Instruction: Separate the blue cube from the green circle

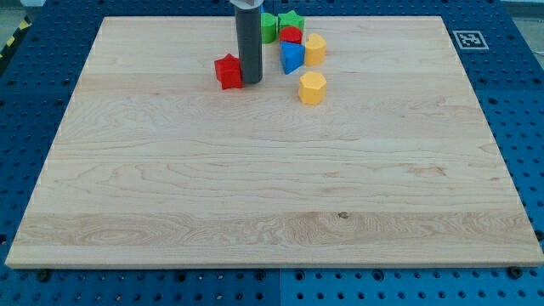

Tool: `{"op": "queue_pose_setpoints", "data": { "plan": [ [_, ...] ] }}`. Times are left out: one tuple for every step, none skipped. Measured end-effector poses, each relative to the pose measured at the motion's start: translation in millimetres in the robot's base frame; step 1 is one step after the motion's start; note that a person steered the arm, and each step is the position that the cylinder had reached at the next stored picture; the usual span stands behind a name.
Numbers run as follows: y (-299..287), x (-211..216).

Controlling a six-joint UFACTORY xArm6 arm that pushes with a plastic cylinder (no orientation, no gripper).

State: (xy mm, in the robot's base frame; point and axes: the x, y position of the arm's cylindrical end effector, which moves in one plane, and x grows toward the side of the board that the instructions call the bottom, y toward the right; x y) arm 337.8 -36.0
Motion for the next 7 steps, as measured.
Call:
{"op": "queue_pose_setpoints", "data": {
  "plan": [
    [0, -25],
    [-16, -50],
    [-53, -82],
    [-59, -123],
    [-59, -145],
    [-58, -146],
    [-53, -146]
  ]
}}
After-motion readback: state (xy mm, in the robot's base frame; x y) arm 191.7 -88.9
